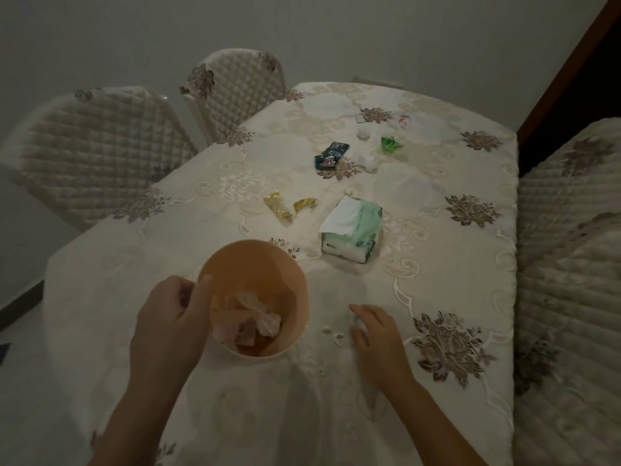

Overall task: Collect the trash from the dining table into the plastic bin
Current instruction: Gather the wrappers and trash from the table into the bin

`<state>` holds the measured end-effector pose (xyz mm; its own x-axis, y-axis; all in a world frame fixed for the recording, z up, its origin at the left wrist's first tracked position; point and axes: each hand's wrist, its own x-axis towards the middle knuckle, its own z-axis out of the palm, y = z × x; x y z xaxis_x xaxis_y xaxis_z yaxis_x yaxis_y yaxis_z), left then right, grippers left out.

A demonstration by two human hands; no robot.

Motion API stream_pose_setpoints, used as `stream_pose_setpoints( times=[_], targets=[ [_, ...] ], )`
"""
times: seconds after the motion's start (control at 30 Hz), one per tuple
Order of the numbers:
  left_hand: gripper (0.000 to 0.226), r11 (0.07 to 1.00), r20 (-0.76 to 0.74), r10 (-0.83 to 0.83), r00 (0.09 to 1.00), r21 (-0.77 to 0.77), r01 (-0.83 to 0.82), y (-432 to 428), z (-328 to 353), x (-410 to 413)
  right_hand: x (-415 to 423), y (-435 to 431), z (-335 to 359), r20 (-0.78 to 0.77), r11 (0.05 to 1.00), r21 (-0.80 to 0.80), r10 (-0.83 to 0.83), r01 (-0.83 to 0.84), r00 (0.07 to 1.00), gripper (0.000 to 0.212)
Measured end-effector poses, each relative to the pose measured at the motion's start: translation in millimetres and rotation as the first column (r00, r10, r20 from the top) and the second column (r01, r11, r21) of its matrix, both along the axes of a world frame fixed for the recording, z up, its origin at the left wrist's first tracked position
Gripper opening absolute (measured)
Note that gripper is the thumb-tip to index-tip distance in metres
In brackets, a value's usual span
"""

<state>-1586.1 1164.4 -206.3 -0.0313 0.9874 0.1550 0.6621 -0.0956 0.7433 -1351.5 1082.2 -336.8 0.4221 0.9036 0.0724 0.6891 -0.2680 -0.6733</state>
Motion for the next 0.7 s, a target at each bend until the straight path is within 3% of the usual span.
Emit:
stream_pose_setpoints(
  times=[0.13, 0.3, 0.47, 0.6, 0.7],
  targets=[
    [0.037, 1.0, -0.013, 0.006, 1.0, 0.003, -0.005, -2, 2, -8, -24, 14, -5, 0.072, 0.986, -0.078, 0.152, -0.147, 0.986, 0.036],
    [0.041, 1.0, -0.012, 0.02, 1.0, -0.006, -0.02, -4, 2, -17, -30, 14, -12, 0.218, 0.994, -0.059, 0.1, -0.089, 0.971, 0.023],
    [0.04, 1.0, -0.003, 0.018, 1.0, -0.016, -0.018, -6, 2, -24, -27, 11, -18, 0.241, 0.993, -0.015, 0.116, -0.116, 0.964, 0.015],
    [0.041, 1.0, -0.009, 0.008, 1.0, -0.02, -0.008, -7, -1, -29, -26, 12, -16, 0.158, 0.997, 0.014, 0.069, -0.072, 0.985, 0.012],
    [0.044, 1.0, -0.013, 0.002, 1.0, -0.018, -0.002, -6, -1, -30, -29, 17, 15, -0.012, 0.976, 0.186, -0.116, 0.116, 0.993, 0.01]
  ],
)
